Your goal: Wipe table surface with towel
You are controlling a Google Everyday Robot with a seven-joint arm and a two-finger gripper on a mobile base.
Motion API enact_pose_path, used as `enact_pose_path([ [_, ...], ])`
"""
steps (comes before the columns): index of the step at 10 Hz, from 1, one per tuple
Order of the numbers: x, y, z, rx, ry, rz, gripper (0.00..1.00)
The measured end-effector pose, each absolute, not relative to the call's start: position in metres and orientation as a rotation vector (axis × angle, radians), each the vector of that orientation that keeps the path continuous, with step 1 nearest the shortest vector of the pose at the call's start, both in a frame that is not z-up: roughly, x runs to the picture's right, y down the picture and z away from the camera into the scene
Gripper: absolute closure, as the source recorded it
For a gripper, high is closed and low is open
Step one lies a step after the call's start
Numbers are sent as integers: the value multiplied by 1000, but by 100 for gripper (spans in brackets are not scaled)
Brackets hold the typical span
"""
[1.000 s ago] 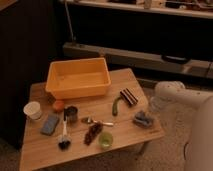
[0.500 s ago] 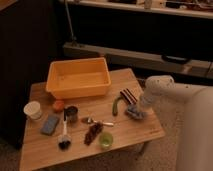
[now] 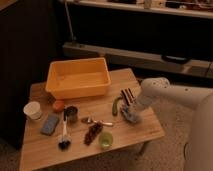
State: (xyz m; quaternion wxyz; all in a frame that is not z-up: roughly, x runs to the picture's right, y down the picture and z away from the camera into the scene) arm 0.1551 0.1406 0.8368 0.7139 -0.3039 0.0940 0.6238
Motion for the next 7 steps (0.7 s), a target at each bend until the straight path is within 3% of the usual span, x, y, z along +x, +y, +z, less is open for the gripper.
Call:
enact_pose_path([
  [4,111,178,807,-753,149,1255,100],
  [7,104,203,817,-816,177,1207,100],
])
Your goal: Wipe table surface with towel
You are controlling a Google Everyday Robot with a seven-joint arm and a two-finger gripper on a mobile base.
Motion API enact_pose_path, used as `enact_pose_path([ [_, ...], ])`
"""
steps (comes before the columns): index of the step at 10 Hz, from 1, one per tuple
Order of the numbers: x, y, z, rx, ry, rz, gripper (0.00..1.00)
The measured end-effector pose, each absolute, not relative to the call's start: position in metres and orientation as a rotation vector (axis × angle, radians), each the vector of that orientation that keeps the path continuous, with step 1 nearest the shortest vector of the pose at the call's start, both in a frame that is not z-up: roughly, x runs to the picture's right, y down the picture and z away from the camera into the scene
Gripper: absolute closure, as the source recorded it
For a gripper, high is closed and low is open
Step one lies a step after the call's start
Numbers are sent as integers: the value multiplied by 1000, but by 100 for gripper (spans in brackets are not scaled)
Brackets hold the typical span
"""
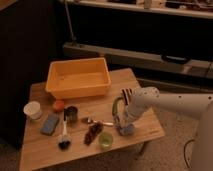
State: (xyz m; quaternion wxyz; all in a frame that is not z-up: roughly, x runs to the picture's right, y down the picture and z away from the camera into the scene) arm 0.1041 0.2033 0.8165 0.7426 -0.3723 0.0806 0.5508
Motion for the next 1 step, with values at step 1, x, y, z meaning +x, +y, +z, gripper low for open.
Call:
enact_pose_path([
  [1,111,210,818,-825,193,1212,100],
])
